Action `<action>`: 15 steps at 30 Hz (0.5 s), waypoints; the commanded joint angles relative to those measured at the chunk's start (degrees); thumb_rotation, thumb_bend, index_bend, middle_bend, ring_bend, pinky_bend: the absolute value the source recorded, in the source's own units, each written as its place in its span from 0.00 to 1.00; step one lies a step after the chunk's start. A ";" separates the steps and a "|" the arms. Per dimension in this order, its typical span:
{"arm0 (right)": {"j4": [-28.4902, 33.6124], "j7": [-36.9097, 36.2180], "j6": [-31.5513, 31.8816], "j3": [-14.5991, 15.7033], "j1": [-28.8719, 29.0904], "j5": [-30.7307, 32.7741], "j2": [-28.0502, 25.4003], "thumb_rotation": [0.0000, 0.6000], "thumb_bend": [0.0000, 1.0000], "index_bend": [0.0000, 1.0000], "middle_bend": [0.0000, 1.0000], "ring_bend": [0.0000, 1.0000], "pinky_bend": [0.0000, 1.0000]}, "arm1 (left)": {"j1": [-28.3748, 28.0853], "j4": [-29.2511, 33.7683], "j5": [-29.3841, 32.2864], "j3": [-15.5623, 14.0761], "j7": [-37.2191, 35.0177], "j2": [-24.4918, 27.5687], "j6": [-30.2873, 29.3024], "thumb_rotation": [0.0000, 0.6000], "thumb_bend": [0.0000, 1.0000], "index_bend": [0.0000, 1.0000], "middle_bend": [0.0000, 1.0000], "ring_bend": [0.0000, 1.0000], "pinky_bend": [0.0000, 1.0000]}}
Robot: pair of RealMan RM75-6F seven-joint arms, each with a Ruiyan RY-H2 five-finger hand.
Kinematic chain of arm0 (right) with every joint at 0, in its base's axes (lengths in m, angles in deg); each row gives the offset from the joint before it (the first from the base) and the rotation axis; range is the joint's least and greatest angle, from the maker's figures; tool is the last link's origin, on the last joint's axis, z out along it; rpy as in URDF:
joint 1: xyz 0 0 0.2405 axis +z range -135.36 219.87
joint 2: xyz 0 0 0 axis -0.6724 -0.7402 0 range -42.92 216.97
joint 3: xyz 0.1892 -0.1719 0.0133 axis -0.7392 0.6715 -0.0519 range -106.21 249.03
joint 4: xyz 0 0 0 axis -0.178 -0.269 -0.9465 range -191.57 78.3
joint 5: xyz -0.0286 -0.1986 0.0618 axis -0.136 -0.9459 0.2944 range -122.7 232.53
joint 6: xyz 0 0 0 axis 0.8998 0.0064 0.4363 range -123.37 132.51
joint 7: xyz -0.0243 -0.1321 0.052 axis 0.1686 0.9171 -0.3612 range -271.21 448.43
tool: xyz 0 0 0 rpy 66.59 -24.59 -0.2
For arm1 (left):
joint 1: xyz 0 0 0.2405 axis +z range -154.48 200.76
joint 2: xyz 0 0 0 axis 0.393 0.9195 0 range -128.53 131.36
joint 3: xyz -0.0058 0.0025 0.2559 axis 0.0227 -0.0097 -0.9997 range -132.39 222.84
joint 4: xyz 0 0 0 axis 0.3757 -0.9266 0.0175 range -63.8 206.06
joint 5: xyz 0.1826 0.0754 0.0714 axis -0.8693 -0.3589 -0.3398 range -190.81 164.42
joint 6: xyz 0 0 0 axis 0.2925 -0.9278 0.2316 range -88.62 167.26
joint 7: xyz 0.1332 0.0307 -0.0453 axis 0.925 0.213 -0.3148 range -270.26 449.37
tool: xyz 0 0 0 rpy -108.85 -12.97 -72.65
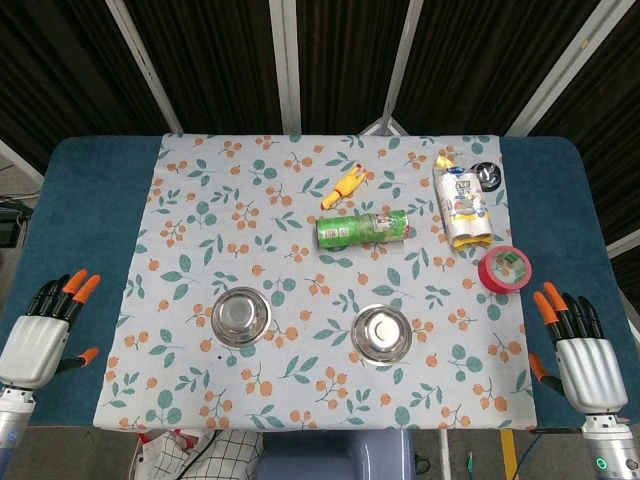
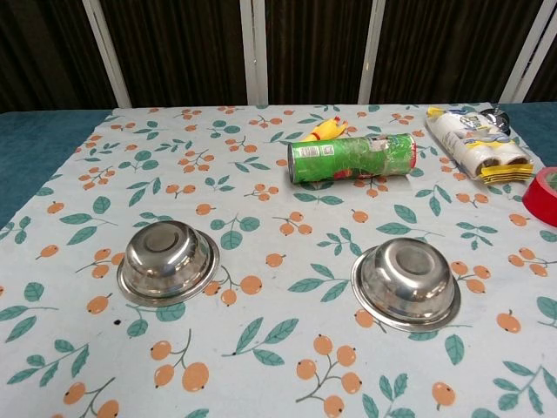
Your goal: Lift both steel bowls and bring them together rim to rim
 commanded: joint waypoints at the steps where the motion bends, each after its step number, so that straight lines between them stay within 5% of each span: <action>1: 0.00 -0.05 0.20 0.04 -0.04 -0.26 -0.04 1.00 0.36 0.00 0.00 0.00 0.00 | -0.14 0.00 0.06 -0.01 0.27 -0.18 0.19 1.00 0.07 0.00 0.00 0.00 0.08; 9: 0.18 -1.62 0.10 0.07 -0.16 -0.10 -0.70 1.00 0.36 0.00 0.00 0.00 0.00 | -2.30 1.03 0.16 0.74 2.28 -1.99 2.97 1.00 0.07 0.00 0.00 0.00 0.08; 15: 0.29 -3.12 -0.55 0.51 0.30 -1.17 -1.02 1.00 0.36 0.00 0.00 0.00 0.00 | -8.00 4.32 2.74 2.61 9.98 -5.43 12.09 1.00 0.07 0.00 0.00 0.00 0.08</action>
